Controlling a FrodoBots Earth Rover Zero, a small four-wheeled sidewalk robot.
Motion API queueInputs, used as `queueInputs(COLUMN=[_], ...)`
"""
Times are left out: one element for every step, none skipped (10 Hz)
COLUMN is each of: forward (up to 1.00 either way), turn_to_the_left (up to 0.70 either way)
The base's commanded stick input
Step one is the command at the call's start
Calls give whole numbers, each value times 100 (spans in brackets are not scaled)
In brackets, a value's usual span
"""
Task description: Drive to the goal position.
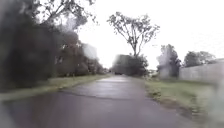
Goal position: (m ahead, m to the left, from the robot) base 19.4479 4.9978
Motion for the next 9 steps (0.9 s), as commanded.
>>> queueInputs(forward=[85,85,85,85,85,85,85,85,85], turn_to_the_left=[-14,0,0,0,0,0,0,0,0])
